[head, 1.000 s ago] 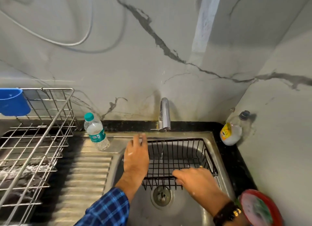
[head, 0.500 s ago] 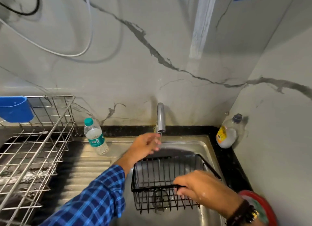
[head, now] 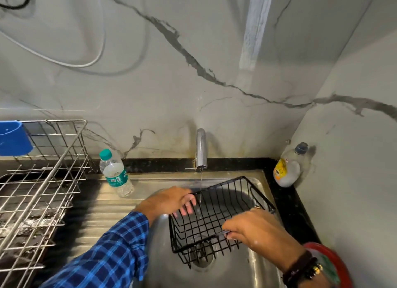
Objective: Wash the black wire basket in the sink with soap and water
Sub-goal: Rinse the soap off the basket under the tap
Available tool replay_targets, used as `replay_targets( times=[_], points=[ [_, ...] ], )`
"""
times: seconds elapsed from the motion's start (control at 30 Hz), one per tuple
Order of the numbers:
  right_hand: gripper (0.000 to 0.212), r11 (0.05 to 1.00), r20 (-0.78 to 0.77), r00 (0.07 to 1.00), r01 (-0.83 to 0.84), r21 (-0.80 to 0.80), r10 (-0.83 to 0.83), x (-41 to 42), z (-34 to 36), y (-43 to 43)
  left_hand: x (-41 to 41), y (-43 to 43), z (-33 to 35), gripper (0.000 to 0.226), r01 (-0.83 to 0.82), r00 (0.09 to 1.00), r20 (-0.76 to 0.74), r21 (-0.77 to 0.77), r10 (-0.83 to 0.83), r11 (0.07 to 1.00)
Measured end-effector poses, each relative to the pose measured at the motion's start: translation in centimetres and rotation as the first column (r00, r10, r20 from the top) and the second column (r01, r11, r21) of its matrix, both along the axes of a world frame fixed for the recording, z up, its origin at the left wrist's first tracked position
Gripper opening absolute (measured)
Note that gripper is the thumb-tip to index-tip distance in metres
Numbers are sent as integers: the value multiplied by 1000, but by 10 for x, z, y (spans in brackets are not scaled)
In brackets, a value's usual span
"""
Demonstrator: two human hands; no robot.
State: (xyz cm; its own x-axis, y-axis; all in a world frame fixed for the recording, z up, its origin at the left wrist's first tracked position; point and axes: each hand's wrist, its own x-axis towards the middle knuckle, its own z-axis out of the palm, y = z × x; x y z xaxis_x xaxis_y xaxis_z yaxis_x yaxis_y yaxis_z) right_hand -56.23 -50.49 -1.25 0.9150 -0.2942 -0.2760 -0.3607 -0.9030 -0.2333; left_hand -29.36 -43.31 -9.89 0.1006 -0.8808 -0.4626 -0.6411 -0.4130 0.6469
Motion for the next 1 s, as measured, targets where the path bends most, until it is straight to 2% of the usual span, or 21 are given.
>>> replay_targets(
  times=[0.13, 0.23, 0.3, 0.4, 0.47, 0.53, 0.6, 0.63, 0.67, 0.73, 0.77, 0.8, 0.83, 0.87, 0.93, 1.0],
  points=[
    [21, 999, -29, 999, 33, 37, -31, 9, -17, -14, 13, 12, -2, 29, -161, 986, 12, -156, 165, 975],
    [34, 955, -109, 987, 145, 260, -120, 24, -22, -17, 11, 26, 4, 29, -216, 975, 11, -196, 222, 956],
    [39, 930, -114, 984, 169, 326, -139, 51, -27, -17, 2, 33, 5, 28, -176, 973, 106, -225, 204, 958],
    [40, 920, -57, 988, 157, 359, -146, 102, -34, -23, -15, 40, 5, 25, -25, 947, 302, -266, 108, 964],
    [46, 903, -100, 980, 197, 382, -172, 119, -38, -36, -15, 50, 4, 26, -33, 945, 305, -277, 120, 960],
    [38, 808, -62, 919, 373, 456, -389, 114, -50, -57, -9, 63, 7, 27, -105, 959, 225, -283, 172, 953],
    [32, 661, 48, 784, 487, 571, -619, 106, -64, -70, -7, 72, 12, 29, -141, 958, 197, -306, 208, 941],
    [32, 667, 109, 755, 490, 561, -647, 107, -68, -70, -7, 74, 12, 30, -151, 953, 204, -313, 222, 938],
    [31, 712, 169, 755, 483, 509, -633, 108, -72, -68, -9, 75, 13, 32, -171, 949, 198, -331, 245, 928],
    [24, 814, 261, 787, 462, 353, -560, 110, -76, -58, -11, 76, 12, 33, -276, 936, 108, -364, 334, 890],
    [23, 869, 260, 832, 444, 220, -490, 107, -79, -54, -11, 76, 11, 33, -356, 920, 25, -365, 391, 860],
    [26, 922, 212, 898, 380, 70, -386, 102, -86, -51, -11, 78, 10, 34, -435, 893, -62, -364, 445, 823],
    [32, 955, 99, 953, 291, -49, -285, 94, -99, -49, -9, 80, 9, 34, -500, 863, -131, -366, 489, 785],
    [40, 970, 0, 977, 212, -121, -214, 85, -112, -46, -9, 82, 7, 34, -533, 843, -168, -384, 511, 754],
    [66, 975, -86, 978, 177, -135, -189, 67, -135, -38, -12, 87, 6, 33, -517, 849, -144, -431, 509, 740],
    [89, 975, -75, 977, 191, -111, -200, 56, -148, -28, -15, 86, 7, 34, -464, 867, -70, -472, 494, 749]
  ],
)
